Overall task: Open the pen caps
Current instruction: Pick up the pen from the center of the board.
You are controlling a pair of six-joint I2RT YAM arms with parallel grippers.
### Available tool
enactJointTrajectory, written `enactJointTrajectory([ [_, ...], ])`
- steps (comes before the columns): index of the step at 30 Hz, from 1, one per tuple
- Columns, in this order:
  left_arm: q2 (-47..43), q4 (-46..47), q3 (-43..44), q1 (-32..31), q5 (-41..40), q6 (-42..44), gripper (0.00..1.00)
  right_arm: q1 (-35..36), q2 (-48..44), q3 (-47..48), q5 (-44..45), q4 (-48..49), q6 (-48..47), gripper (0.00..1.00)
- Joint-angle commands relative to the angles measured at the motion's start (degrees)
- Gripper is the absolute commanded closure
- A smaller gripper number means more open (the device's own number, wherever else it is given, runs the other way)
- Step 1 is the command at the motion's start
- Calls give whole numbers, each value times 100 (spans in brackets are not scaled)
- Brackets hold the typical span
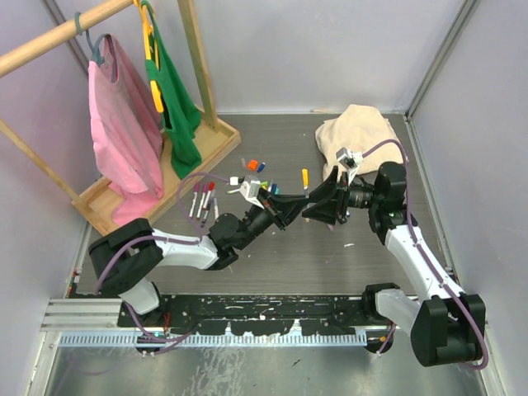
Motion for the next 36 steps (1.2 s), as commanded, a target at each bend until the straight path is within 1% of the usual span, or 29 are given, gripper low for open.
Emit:
enactJointTrajectory([
  [1, -132, 706, 200, -42, -289, 246, 100, 32, -113, 123, 23, 328, 62, 29],
  [3, -173, 706, 216, -38, -274, 234, 100, 47, -88, 143, 59, 143, -91, 29],
  [7, -162, 706, 316, -38, -145, 62, 100, 146, -29, 135, 144, 114, -127, 30],
  [10, -104, 706, 359, -59, -91, -2, 100, 271, -4, 127, 213, 118, -147, 34],
  [16, -121, 706, 359, -69, -77, -29, 100, 388, 3, 135, 240, 118, -241, 51],
  [19, -113, 706, 353, -64, -57, -71, 100, 381, -12, 152, 240, 120, -252, 62],
  [22, -103, 706, 321, -64, -76, -141, 100, 385, -19, 170, 249, 112, -275, 79],
  [23, -103, 706, 316, -68, -94, -178, 98, 384, -19, 175, 255, 99, -296, 84],
  [24, -109, 706, 297, -70, -138, -223, 94, 384, -29, 186, 257, 60, -334, 90],
  [25, -127, 706, 266, -65, -188, -261, 88, 380, -26, 213, 261, -14, -396, 94],
  [27, -202, 706, 179, -62, -272, -249, 73, 382, -28, 293, 295, -242, -557, 99],
  [31, -637, 528, -139, -29, -430, -57, 49, 383, 29, 542, 327, -871, -905, 99],
  [33, -994, 88, -297, 68, -369, -43, 38, 384, 112, 726, 157, -1260, -1175, 99],
  [35, -1453, -665, -370, 289, 71, -84, 30, 382, 244, 950, -134, -1976, -1688, 99],
  [36, -1687, -1102, -328, 472, 544, -53, 28, 379, 328, 1047, -319, -2255, -1926, 99],
])
